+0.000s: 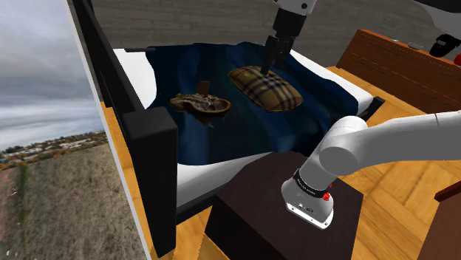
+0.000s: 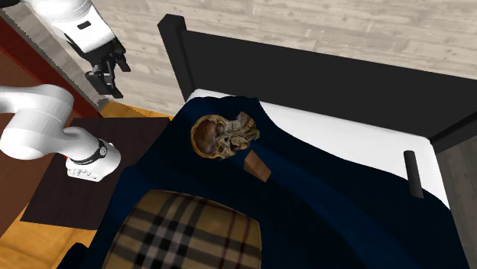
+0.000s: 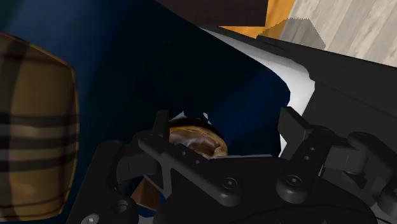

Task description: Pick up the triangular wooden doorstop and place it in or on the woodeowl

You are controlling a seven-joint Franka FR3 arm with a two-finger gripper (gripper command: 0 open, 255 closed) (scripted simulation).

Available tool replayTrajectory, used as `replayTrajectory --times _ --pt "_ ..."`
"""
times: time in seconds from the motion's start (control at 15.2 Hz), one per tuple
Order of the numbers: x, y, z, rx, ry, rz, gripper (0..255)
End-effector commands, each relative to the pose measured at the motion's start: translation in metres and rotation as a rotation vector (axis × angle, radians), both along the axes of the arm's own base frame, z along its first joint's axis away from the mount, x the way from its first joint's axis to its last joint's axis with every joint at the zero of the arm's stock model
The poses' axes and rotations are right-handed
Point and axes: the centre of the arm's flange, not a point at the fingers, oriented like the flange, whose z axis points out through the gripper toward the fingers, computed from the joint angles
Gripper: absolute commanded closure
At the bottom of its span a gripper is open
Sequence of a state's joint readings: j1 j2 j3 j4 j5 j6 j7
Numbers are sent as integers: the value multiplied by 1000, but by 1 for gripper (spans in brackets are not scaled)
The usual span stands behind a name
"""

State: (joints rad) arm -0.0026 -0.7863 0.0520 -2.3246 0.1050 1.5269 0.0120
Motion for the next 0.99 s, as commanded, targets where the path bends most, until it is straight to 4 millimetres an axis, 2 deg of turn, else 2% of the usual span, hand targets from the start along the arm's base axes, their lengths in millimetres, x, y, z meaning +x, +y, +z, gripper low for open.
replayTrajectory --times 0.0,0.92 --pt "0 0 0 0 0 0 0" --pt "146 -21 -102 -44 -26 -145 0"
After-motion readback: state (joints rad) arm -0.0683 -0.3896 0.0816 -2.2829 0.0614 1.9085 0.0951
